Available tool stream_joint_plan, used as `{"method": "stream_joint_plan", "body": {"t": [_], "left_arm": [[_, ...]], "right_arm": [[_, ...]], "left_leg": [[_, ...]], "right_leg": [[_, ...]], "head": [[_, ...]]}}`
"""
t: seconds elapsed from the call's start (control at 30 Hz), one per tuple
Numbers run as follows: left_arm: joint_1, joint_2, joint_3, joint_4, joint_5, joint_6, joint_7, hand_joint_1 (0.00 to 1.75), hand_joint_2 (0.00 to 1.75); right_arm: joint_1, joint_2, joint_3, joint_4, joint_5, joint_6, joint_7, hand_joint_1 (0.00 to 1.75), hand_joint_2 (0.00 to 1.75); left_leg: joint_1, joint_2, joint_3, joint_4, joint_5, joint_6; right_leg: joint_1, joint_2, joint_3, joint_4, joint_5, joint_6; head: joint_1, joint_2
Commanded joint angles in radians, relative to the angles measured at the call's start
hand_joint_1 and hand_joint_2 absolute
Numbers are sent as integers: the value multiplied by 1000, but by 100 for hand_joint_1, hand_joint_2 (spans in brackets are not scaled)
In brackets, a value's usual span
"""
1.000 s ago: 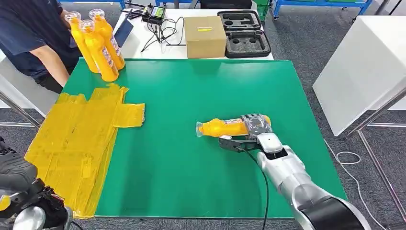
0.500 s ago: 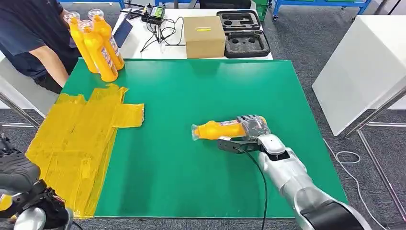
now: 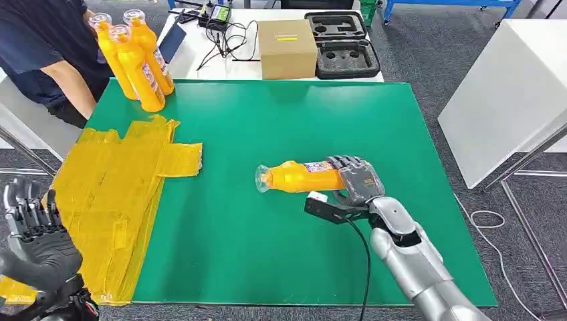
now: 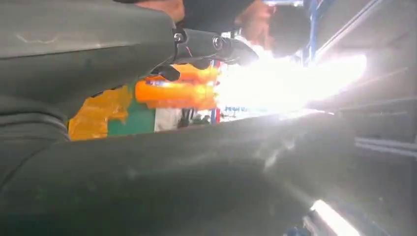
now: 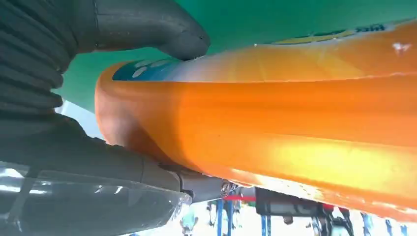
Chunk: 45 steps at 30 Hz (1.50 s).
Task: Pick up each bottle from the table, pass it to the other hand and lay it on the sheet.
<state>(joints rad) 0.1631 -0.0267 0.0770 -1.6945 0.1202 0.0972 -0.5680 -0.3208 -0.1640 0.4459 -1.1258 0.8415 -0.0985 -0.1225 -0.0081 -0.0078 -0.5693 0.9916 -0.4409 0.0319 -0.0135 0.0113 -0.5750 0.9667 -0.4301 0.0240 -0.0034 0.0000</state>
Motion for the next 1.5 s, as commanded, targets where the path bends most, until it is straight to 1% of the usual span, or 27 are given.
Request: {"method": "stream_joint_plan", "body": {"t": [0.03,0.23,0.3,0.33,0.4,0.47,0.5,0.57,0.6,0.63,0.73,0.8,0.87,0.97,1.0,1.13,1.17,1.2,1.23,1.33,1.37,1.5], "left_arm": [[3,3,-58,34,12,-11,11,0,0],[1,4,-56,33,13,-11,11,0,0],[0,9,-72,45,30,-29,20,0,0],[-3,11,-86,57,41,-37,19,0,175],[-14,14,-108,78,65,-48,14,0,175],[-34,16,-139,99,96,-59,9,0,175],[-42,17,-150,109,114,-66,5,0,175],[-56,4,-166,128,139,-77,-3,0,175],[-63,0,-175,140,145,-80,-5,0,175],[-70,-9,-183,151,153,-84,-7,0,175],[-78,-17,-180,165,196,-108,-7,0,175],[-75,-17,-160,163,238,-143,5,0,175],[-66,-15,-137,157,257,-157,11,0,175],[-57,-32,-120,140,257,-187,21,0,175],[-55,-38,-121,138,256,-192,24,0,175],[-49,-48,-139,140,271,-209,26,0,175],[-51,-48,-142,146,279,-214,27,0,175],[-56,-47,-152,155,292,-225,31,0,175],[-62,-50,-161,161,303,-229,30,0,175],[-64,-55,-172,148,342,-246,40,0,175],[-63,-55,-173,143,349,-248,43,0,175],[-64,-57,-169,124,383,-261,63,0,175]], "right_arm": [[36,-30,-6,-113,-14,-11,-4,175,175],[34,-30,-6,-113,-14,-11,-4,175,175],[50,-24,-25,-126,-44,-34,-17,175,175],[59,-22,-35,-136,-70,-50,-24,175,175],[64,-23,-40,-150,-111,-75,-39,175,175],[71,-4,-43,-175,-162,-116,-56,175,175],[70,-1,-36,-183,-182,-123,-56,175,175],[68,32,-26,-201,-208,-146,-66,175,175],[62,49,-16,-208,-220,-149,-68,175,175],[49,73,-1,-216,-232,-154,-65,175,175],[13,121,39,-230,-225,-164,-39,175,175],[-8,126,67,-235,-233,-172,-23,175,175],[-19,137,75,-244,-238,-178,-10,175,175],[-27,154,83,-264,-240,-180,12,175,175],[-34,160,88,-262,-242,-178,14,175,175],[-77,195,129,-230,-253,-170,20,175,175],[-85,202,136,-224,-254,-169,20,175,175],[-100,220,152,-212,-253,-166,22,175,175],[-119,244,175,-201,-254,-160,28,175,175],[-164,293,233,-170,-248,-150,64,175,175],[-169,299,243,-165,-248,-149,68,175,175],[-182,329,282,-150,-241,-149,87,175,175]], "left_leg": [[0,-1,1,0,0,-1],[0,0,1,0,0,-1],[0,0,2,0,-1,-2],[1,0,3,0,-1,-2],[1,-1,3,-1,-1,-2],[1,-2,5,0,-2,-3],[0,-1,3,-1,-1,-2],[1,-1,5,0,-2,-3],[0,0,2,-1,0,-2],[1,0,3,-1,-1,-3],[0,3,2,0,0,-2],[0,3,1,0,-1,-2],[1,5,4,0,-2,-4],[1,3,2,0,-1,-3],[1,1,1,0,0,-2],[2,5,4,1,-2,-3],[1,4,2,0,-1,-2],[2,5,4,0,-2,-3],[1,3,2,0,-1,-2],[1,4,1,0,0,-2],[1,5,3,0,-1,-3],[1,4,2,0,0,-3]], "right_leg": [[0,-2,1,0,-1,-1],[0,-1,1,0,0,-1],[0,-1,2,0,-1,-1],[1,-2,3,-1,-1,-1],[1,-3,4,-1,-2,-1],[1,-3,6,-1,-3,-1],[0,-2,3,-1,-1,-1],[1,-3,5,-1,-2,-2],[0,-2,2,-1,-1,-1],[1,-1,3,-1,-1,-1],[0,1,1,0,0,-1],[0,2,0,0,0,-1],[1,3,2,1,-1,-2],[1,1,1,1,-1,-1],[1,0,0,0,0,-1],[2,3,3,1,-2,-1],[1,3,1,1,0,-1],[2,3,3,1,-1,-1],[1,2,2,1,0,-1],[0,2,0,1,0,-1],[1,3,2,1,-1,-2],[1,3,0,1,0,-1]], "head": [[0,0],[0,0],[0,0],[0,0],[0,0],[0,0],[0,0],[0,0],[0,0],[0,0],[0,0],[0,0],[0,0],[0,0],[0,0],[0,0],[0,0],[0,0],[0,0],[0,0],[0,0],[0,0]]}}
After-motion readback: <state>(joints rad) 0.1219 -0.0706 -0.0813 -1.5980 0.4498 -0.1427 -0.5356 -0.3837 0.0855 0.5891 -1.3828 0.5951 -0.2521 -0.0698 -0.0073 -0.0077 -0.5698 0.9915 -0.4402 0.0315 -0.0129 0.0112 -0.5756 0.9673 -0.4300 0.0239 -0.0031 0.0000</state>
